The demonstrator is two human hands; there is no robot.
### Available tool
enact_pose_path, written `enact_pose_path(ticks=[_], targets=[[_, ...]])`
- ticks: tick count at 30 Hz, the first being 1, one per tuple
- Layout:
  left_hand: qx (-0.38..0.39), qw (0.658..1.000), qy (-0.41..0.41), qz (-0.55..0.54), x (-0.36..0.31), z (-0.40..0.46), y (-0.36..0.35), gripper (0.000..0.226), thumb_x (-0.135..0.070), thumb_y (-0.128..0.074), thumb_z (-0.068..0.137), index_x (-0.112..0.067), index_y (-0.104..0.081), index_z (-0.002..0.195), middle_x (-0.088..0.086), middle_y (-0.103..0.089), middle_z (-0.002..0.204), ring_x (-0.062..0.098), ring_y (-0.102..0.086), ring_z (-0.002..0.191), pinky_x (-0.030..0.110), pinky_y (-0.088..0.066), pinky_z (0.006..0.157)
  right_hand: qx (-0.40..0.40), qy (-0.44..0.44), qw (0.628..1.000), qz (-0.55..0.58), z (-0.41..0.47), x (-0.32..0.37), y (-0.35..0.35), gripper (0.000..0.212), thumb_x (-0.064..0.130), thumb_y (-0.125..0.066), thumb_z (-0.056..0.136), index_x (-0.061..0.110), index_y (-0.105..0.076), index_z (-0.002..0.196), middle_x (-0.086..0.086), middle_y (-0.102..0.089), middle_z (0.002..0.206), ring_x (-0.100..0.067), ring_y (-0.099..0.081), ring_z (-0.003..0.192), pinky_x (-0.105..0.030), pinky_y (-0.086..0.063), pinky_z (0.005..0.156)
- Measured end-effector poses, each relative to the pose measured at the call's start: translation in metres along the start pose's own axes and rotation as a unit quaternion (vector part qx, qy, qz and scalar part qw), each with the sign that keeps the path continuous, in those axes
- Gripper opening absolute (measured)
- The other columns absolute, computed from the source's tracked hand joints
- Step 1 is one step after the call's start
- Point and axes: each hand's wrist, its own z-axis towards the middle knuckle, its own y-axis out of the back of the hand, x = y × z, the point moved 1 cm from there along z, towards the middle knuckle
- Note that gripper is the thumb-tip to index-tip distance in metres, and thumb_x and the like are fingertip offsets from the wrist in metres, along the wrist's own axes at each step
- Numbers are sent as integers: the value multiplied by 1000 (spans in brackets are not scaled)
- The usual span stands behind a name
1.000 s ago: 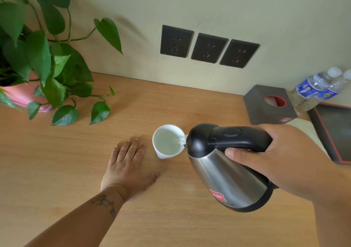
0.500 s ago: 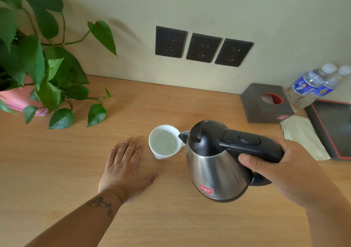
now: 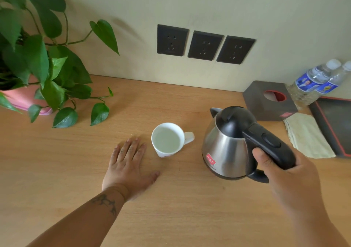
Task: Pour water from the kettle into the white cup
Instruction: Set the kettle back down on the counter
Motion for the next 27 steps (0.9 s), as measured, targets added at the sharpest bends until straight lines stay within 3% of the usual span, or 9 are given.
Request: enact_pose_path(ticks=[3, 7, 10, 11, 16, 21, 27], targets=[[-1, 1000, 2, -2, 0, 0, 0, 103, -90, -28, 76, -31, -12, 158, -8, -4, 169, 9, 19, 151, 41, 13, 123, -33, 0, 999, 27, 5, -6, -11, 12, 24, -79, 84, 35, -75, 85, 14, -71, 66, -11, -73, 61, -19, -60, 52], [-1, 1000, 1, 2, 0, 0, 0, 103, -90, -27, 76, -31, -10, 159, -9, -2, 169, 8, 21, 150, 42, 12, 124, -69, 20, 996, 48, 18, -9, -29, 19, 32, -77, 86, 47, -70, 77, 24, -70, 68, 5, -65, 63, -11, -49, 51], [-1, 1000, 3, 0, 0, 0, 0, 103, -89, -29, 76, -30, -12, 159, -8, -3, 169, 8, 19, 151, 42, 11, 124, -94, 21, 993, 65, 29, -11, -45, 9, 47, -74, 82, 53, -69, 78, 28, -71, 72, 8, -64, 67, -8, -45, 56], [-1, 1000, 3, 1, 0, 0, 0, 103, -89, -30, 76, -30, -12, 159, -8, -4, 169, 8, 19, 151, 42, 11, 124, -104, 16, 992, 72, 34, -13, -51, 4, 51, -73, 79, 51, -69, 78, 28, -71, 72, 8, -64, 68, -6, -46, 56], [-1, 1000, 3, 6, -1, 0, 0, 103, -90, -29, 76, -30, -13, 158, -8, -5, 169, 8, 18, 151, 41, 12, 123, -146, -15, 983, 109, 61, -29, -77, 28, 59, -73, 74, 32, -69, 82, 26, -73, 73, 6, -68, 73, -8, -49, 58], [-3, 1000, 4, 5, 0, 0, -1, 102, -89, -32, 76, -31, -14, 158, -9, -6, 169, 8, 17, 152, 39, 14, 123, -144, -12, 983, 113, 79, -30, -94, 26, 57, -72, 75, 32, -67, 78, 31, -70, 69, 10, -66, 67, -3, -45, 54], [-5, 1000, 5, 1, -1, 0, 0, 103, -88, -34, 75, -30, -16, 158, -8, -6, 169, 8, 15, 152, 40, 10, 124, -132, -11, 985, 107, 89, -41, -105, 26, 61, -70, 74, 36, -67, 80, 14, -72, 80, 8, -67, 73, -7, -48, 60]])
